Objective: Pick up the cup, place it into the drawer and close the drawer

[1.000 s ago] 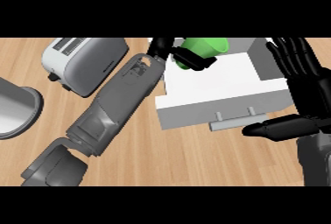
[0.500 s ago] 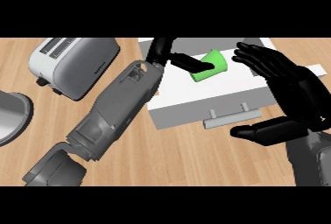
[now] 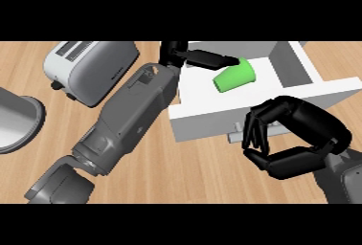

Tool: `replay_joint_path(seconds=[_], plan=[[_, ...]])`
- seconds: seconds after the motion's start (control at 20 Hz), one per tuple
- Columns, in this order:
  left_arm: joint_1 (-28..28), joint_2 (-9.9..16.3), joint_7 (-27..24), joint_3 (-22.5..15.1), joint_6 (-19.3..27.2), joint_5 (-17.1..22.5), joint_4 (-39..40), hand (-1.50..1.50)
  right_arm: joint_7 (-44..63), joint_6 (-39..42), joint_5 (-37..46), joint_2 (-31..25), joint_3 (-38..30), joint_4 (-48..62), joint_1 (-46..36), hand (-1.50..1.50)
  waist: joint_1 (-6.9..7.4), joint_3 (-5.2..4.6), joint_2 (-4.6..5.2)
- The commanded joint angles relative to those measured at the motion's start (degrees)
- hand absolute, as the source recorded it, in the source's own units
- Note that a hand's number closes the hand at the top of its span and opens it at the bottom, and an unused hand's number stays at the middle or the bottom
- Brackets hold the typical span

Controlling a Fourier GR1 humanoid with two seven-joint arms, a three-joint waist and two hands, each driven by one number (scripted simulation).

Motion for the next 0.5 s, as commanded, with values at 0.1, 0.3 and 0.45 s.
replay_joint_path(seconds=[0.1,0.3,0.45], plan=[[0.19,0.00,-2.56,-0.02,0.83,2.93,1.53,-1.50,2.18,1.81,10.91,-4.38,4.40,0.04,3.25,-1.50,4.08,0.06,-0.77],[2.32,0.00,-4.41,1.16,-0.17,4.07,0.72,-1.50,-1.29,-4.15,26.05,-3.87,7.53,0.44,3.93,-1.50,7.08,0.06,-1.28],[2.25,0.00,-4.87,2.89,-1.51,4.21,-0.01,-1.50,-4.85,-7.84,33.08,-3.11,10.15,5.87,7.31,-1.50,8.58,0.07,-1.57]])
